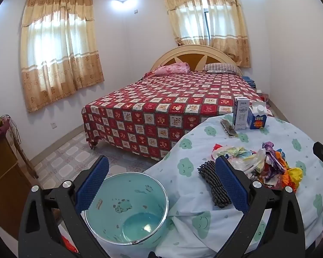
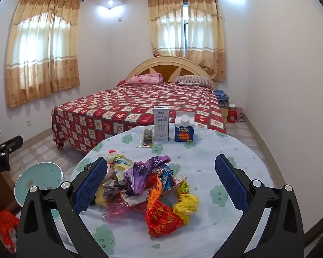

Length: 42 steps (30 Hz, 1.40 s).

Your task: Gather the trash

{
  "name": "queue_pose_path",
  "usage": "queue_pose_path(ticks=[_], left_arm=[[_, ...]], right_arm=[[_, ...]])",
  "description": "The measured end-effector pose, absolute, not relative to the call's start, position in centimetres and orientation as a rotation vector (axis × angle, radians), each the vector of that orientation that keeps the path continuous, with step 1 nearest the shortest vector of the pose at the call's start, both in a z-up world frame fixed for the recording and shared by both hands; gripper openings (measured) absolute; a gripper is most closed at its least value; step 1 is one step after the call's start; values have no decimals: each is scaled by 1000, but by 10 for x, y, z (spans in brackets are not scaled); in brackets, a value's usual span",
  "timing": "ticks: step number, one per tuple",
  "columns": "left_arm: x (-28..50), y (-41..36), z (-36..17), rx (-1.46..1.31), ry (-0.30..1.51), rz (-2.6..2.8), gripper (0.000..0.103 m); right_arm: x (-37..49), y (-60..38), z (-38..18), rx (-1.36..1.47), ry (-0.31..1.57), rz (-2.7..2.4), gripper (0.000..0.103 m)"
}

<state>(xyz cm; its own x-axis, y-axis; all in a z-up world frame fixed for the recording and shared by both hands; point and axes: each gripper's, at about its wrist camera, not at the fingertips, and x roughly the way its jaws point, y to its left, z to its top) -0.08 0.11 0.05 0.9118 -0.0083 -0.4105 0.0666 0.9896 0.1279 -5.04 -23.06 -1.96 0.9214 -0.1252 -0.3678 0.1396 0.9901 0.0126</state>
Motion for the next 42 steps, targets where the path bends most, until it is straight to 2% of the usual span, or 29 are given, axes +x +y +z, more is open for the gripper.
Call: queue_pose_path(ticks=[42], left_arm=[[-1,16,11,146,429,-29,97]], right_arm=[[-51,-228,-23,52,373,-134,98]])
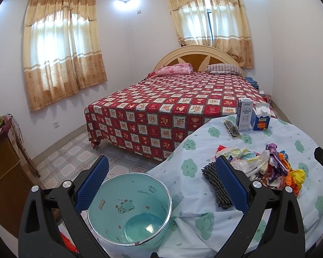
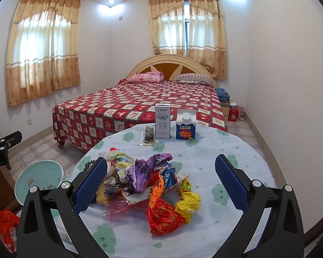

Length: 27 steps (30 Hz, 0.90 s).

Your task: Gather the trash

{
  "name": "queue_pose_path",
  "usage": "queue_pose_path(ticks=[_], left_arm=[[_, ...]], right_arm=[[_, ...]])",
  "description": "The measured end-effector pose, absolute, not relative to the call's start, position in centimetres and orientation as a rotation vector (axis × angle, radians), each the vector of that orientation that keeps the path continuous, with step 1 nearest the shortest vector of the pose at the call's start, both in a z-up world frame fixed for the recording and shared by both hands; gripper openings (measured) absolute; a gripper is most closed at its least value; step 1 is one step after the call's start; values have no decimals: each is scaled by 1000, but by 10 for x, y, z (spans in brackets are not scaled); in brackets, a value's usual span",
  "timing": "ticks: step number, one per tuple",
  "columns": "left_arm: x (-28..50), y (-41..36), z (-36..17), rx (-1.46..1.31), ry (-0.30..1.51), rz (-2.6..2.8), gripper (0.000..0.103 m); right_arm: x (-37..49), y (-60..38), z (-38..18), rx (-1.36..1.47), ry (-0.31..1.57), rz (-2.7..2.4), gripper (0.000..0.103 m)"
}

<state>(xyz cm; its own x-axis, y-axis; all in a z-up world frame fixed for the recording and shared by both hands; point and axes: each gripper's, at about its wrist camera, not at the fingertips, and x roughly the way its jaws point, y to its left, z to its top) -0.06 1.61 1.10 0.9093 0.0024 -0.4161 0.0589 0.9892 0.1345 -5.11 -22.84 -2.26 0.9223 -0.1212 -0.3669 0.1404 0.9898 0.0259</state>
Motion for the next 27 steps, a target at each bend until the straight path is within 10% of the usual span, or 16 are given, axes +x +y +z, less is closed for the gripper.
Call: queue_pose_path(ticks=[27], left_arm=[[-2,19,10,147,430,-23,97]], right_arm=[[-51,-228,-23,54,377,-133,98]])
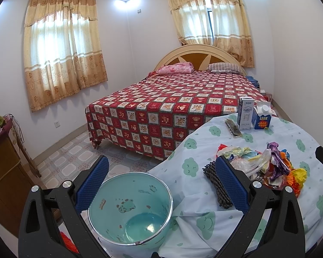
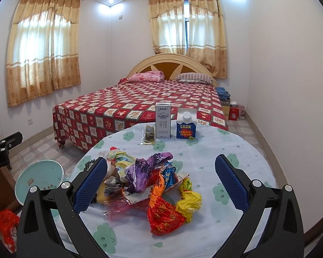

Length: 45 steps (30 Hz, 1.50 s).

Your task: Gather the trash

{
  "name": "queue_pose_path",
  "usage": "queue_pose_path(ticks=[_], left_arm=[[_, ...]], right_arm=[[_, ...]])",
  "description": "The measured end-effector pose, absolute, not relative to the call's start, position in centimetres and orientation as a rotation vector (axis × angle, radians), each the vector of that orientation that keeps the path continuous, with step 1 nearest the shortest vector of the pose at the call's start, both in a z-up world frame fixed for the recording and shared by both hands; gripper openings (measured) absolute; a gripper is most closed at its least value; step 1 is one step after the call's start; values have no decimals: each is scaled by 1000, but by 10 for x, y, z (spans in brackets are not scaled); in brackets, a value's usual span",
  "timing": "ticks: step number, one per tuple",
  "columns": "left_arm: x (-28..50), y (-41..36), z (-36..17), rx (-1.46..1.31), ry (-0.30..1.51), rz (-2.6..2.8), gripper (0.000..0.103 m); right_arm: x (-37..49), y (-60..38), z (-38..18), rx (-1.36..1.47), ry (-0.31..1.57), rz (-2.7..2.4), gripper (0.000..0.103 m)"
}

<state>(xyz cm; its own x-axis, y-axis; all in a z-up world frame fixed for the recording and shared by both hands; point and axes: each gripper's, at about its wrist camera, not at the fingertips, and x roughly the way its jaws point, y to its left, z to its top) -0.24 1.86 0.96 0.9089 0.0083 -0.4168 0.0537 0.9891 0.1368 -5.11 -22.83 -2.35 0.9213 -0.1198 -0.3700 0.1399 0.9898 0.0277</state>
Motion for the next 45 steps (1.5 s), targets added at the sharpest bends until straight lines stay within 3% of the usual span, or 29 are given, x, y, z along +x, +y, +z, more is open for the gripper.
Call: queue_pose_path(ticks=[22,42,45], left_arm=[[-3,25,5,158,444,-21,97],[41,-37,-94,203,652,-88,96],[49,-47,-107,213,684,-109,90]], right_arm=[[-49,-236,-34,48,385,-162,98],[-37,-298,-123,101,513,-310,97],[-35,-298,-130,95,528,-310,97]])
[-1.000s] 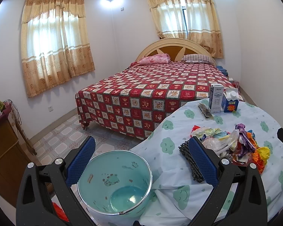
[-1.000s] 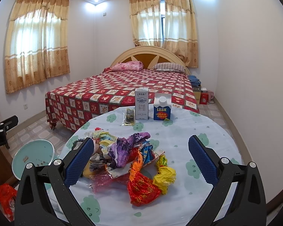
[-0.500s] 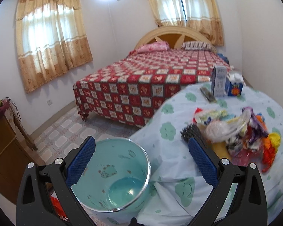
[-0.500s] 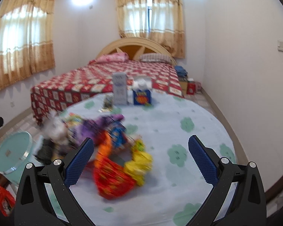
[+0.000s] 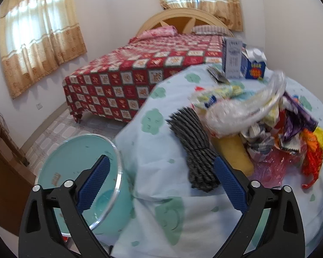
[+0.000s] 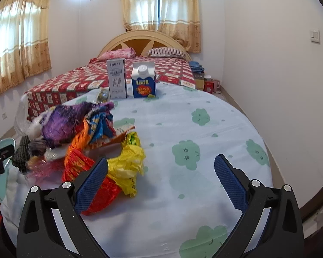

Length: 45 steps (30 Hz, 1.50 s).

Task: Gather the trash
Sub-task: 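Grasp the black braided cord with the left tool while the right tool grasps the yellow plastic bag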

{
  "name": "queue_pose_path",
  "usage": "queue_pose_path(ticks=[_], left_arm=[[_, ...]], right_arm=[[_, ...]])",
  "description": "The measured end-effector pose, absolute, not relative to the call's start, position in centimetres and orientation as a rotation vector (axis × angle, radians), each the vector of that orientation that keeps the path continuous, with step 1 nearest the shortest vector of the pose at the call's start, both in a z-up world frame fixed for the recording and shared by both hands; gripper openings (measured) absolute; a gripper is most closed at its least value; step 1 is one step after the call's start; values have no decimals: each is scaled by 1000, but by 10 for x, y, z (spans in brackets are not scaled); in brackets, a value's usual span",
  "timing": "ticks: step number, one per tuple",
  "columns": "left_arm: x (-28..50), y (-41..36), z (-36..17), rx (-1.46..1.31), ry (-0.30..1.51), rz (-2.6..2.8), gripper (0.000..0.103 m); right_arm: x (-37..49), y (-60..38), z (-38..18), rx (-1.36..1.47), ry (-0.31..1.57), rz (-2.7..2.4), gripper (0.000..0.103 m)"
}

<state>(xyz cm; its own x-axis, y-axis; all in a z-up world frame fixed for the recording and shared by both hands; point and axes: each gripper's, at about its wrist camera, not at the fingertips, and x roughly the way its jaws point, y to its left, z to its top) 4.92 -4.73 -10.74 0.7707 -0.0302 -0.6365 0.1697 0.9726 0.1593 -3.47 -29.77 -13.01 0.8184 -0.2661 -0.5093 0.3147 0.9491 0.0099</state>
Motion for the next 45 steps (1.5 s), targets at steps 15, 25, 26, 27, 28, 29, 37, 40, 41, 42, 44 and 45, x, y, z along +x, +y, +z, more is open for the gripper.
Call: queue_pose_path(ticks=[15,25,26,27,28,29,37,40,41,42,44,45], left_arm=[[46,-59,-106,232,704,-255,1],[34,-43,-91,246,679,-264,1],[33,-42,-90,246,677,-262,1],[33,-41,-89,248,676,-260,1],[33,-39,-88,250,672,-256,1],[32,-37,-86,248,670,-253,1],[20,-25,-64,248,617,-239,1],[19,-20,-57,244,605,-232,1],[18,-18,-56,245,600,-228,1],[17,-15,-54,246,594,-222,1],[17,-9,-51,251,589,-211,1],[17,-5,-50,254,586,-203,1]], right_arm=[[-31,-308,-131,137,546,-289,90],[-1,-304,-143,201,688,-104,32],[2,-306,-147,237,715,-49,23],[1,-305,-148,246,726,-43,21],[0,-305,-148,239,720,-41,17],[-2,-304,-147,232,714,-40,15],[-14,-322,-126,239,644,-101,8],[-19,-330,-116,246,615,-124,8],[-22,-331,-110,244,594,-131,8],[-24,-331,-105,238,579,-134,8],[-28,-326,-92,223,538,-130,8],[-30,-324,-86,216,522,-125,8]])
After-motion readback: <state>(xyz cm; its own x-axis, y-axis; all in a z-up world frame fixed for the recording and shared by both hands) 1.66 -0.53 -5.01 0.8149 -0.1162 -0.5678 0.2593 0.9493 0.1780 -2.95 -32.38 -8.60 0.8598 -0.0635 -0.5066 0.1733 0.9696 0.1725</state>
